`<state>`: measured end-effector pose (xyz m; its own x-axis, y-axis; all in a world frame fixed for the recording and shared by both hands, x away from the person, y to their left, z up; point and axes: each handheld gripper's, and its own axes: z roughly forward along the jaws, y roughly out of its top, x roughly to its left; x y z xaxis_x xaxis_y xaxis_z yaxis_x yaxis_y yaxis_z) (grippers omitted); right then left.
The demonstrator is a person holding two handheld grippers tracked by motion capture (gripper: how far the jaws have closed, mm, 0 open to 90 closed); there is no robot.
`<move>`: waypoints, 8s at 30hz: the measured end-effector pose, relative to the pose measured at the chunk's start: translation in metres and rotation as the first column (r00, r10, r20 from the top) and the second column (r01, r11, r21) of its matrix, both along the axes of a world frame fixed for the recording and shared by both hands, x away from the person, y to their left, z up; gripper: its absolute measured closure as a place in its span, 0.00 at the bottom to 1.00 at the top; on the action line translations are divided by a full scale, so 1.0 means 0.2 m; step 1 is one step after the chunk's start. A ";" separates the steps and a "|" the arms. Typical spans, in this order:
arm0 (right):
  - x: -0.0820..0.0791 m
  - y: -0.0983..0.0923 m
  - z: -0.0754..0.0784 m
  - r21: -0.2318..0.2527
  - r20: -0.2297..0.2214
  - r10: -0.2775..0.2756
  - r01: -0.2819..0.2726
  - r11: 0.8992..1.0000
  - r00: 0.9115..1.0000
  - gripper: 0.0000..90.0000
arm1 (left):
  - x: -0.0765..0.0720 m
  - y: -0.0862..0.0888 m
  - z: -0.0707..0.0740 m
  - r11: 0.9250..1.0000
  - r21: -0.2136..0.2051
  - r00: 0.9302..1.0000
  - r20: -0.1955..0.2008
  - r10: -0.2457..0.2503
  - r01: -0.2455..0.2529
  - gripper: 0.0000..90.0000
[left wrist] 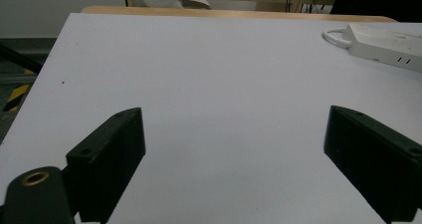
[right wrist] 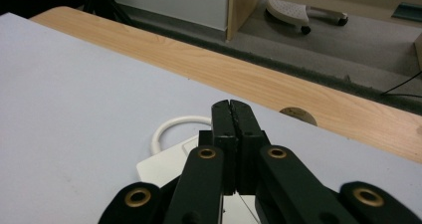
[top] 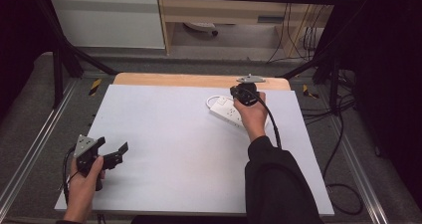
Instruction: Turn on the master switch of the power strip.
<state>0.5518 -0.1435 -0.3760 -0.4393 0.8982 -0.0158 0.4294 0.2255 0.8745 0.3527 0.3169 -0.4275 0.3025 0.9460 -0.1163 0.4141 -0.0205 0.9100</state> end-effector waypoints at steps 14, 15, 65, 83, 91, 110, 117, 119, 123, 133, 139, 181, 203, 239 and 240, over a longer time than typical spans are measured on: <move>0.08 0.03 -0.13 -0.043 -0.083 0.003 -0.006 0.999 0.997 1.00 | 0.00 -0.02 0.01 1.000 0.003 1.000 0.003 -0.024 0.024 0.10; 0.09 0.03 -0.13 -0.037 -0.084 -0.001 -0.002 0.999 0.996 1.00 | 0.00 -0.02 0.00 1.000 0.005 1.000 0.001 -0.023 0.023 0.10; 0.17 0.19 -0.29 -0.002 -0.113 -0.050 0.050 0.999 0.992 1.00 | 0.00 -0.02 0.01 0.999 0.013 0.999 0.001 -0.032 0.032 0.10; 0.18 0.20 -0.30 -0.011 -0.114 -0.060 0.059 0.998 0.992 1.00 | 0.00 -0.02 0.01 0.999 0.013 0.999 0.003 -0.033 0.033 0.10; 0.19 0.19 -0.30 -0.017 -0.117 -0.069 0.067 0.998 0.991 1.00 | 0.00 -0.02 0.01 0.999 0.015 0.999 0.004 -0.032 0.032 0.11; 0.19 0.20 -0.31 -0.028 -0.110 -0.067 0.064 0.998 0.992 1.00 | 0.00 -0.02 0.01 0.999 0.018 1.000 0.005 -0.031 0.031 0.11; 0.19 0.20 -0.31 -0.026 -0.112 -0.068 0.066 0.997 0.991 1.00 | 0.00 -0.03 0.01 0.999 0.021 1.000 0.004 -0.030 0.030 0.11; 0.19 0.20 -0.31 -0.026 -0.113 -0.067 0.065 0.998 0.991 1.00 | 0.00 -0.03 0.01 0.999 0.021 1.000 0.003 -0.030 0.030 0.11; 0.19 0.20 -0.31 -0.028 -0.116 -0.067 0.064 0.998 0.991 1.00 | 0.00 -0.03 0.01 0.999 0.023 1.000 0.002 -0.029 0.029 0.11; 0.19 0.19 -0.30 -0.049 -0.133 -0.072 0.066 0.997 0.989 1.00 | 0.00 -0.03 0.01 0.999 0.023 1.000 0.001 -0.031 0.031 0.11; 0.19 0.18 -0.30 -0.055 -0.137 -0.076 0.069 0.996 0.988 1.00 | 0.00 -0.03 0.01 0.999 0.024 1.000 0.001 -0.031 0.031 0.11; 0.20 0.23 -0.28 -0.144 -0.158 -0.089 0.066 0.987 0.983 1.00 | 0.00 -0.03 0.01 0.999 0.031 1.000 -0.003 -0.031 0.032 0.11; 0.18 0.25 -0.28 -0.102 -0.117 -0.082 0.071 0.992 0.990 1.00 | 0.00 -0.02 0.01 0.999 0.028 1.000 0.002 -0.027 0.026 0.11; 0.08 0.18 -0.16 -0.020 -0.103 -0.054 0.052 0.998 0.993 0.89 | -0.01 -0.02 0.01 0.999 0.030 1.000 -0.004 -0.026 0.026 0.11; 0.08 0.17 -0.16 -0.018 -0.103 -0.055 0.053 0.998 0.993 0.86 | -0.01 -0.01 0.01 0.999 0.035 1.000 -0.006 -0.027 0.027 0.11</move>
